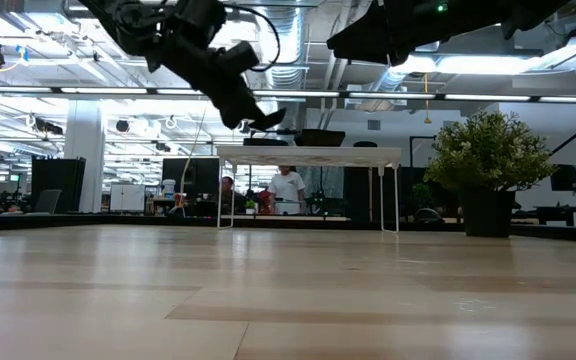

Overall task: Pick & Place Mini shaped plates
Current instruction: Stack the leaf-shaped plate on top of the leaf-shaped plates on the shelf, then return to Home Position

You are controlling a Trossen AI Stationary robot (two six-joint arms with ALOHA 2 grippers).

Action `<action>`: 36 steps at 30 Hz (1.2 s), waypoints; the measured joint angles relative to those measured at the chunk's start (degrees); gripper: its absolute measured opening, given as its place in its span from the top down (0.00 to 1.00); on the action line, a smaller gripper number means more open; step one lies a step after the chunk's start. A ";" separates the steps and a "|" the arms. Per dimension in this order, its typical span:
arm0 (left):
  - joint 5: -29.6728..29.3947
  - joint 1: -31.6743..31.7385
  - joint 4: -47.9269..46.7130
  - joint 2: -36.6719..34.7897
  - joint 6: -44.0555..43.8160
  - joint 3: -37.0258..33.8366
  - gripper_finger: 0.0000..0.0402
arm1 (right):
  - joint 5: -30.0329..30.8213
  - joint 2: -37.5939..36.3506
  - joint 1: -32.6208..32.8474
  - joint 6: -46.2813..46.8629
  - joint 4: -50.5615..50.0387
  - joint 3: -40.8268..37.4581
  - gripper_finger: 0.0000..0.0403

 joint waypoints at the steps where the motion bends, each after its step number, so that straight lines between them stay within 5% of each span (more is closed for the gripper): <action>1: -0.03 -0.01 -0.17 0.37 0.19 0.00 0.98 | -0.02 0.00 0.00 0.06 -0.03 0.00 0.43; 12: -1.14 0.83 3.16 1.52 1.48 -0.02 0.97 | 0.00 0.00 -0.07 0.03 -0.11 0.00 0.43; 24: -4.50 1.11 3.03 1.33 -1.46 -0.02 0.74 | -0.02 0.00 -0.07 -0.03 -0.19 0.00 0.43; 31: -14.50 -5.77 -0.21 -3.35 -9.71 -0.84 0.72 | -0.03 0.00 -0.07 -0.13 -0.27 0.01 0.43; 36: -8.31 -13.59 -0.52 -11.71 -17.40 -6.96 0.72 | -0.07 0.00 0.34 -2.44 -0.11 0.02 0.43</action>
